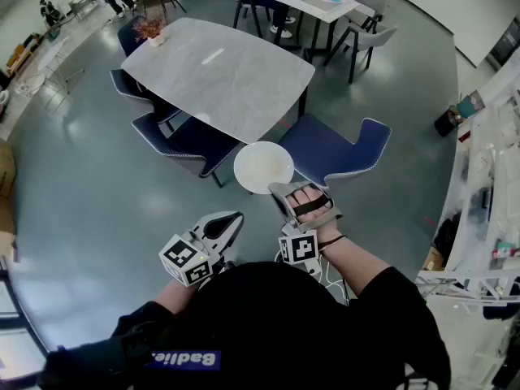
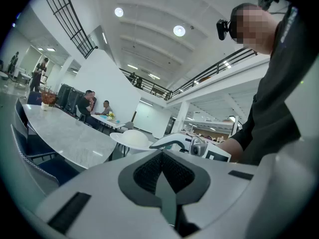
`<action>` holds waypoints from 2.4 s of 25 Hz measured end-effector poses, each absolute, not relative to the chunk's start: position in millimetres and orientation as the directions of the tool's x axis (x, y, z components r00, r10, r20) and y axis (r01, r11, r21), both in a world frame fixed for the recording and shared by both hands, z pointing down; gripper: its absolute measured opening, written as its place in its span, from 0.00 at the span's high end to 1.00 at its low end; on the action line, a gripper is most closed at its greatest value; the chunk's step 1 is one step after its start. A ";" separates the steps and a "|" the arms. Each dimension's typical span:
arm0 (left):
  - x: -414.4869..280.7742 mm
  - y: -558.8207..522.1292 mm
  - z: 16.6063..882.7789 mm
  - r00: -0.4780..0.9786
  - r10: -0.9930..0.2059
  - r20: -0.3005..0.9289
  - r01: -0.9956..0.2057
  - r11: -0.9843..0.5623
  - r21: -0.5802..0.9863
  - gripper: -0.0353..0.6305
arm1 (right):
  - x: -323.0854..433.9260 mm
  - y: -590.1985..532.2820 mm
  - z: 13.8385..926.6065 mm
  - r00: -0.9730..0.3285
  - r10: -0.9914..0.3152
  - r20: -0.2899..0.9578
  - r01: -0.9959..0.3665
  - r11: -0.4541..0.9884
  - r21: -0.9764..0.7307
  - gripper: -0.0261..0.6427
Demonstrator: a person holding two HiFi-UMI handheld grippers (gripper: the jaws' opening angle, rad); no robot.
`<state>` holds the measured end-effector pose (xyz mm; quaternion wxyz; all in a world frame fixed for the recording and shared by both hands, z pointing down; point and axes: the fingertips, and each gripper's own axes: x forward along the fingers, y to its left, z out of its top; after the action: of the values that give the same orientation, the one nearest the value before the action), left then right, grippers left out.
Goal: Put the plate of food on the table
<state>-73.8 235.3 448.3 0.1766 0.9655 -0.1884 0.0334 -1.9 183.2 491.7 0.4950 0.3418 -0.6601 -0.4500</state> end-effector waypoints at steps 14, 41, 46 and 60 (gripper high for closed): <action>-73.5 247.7 452.9 0.923 -0.360 0.136 -0.385 -0.858 0.339 0.94 | -4.2 187.0 489.3 -0.280 -0.903 0.325 -0.016 0.343 0.939 0.93; -7.7 226.6 460.8 0.877 -0.444 0.184 -0.481 -0.817 0.318 0.94 | 51.9 152.6 492.6 -0.365 -0.886 0.287 -0.037 0.322 0.946 0.93; 9.8 221.9 461.1 0.866 -0.462 0.189 -0.499 -0.806 0.319 0.94 | 65.0 141.5 495.6 -0.383 -0.879 0.285 -0.021 0.317 0.948 0.93; 15.0 154.5 468.6 0.880 -0.450 0.155 -0.475 -0.813 0.337 0.94 | 58.2 71.0 513.1 -0.353 -0.880 0.318 -0.003 0.341 0.940 0.93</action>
<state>15.0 154.5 468.6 0.1859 0.9514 -0.2430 0.0341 58.2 71.0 513.1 0.4649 0.3276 -0.6739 -0.4716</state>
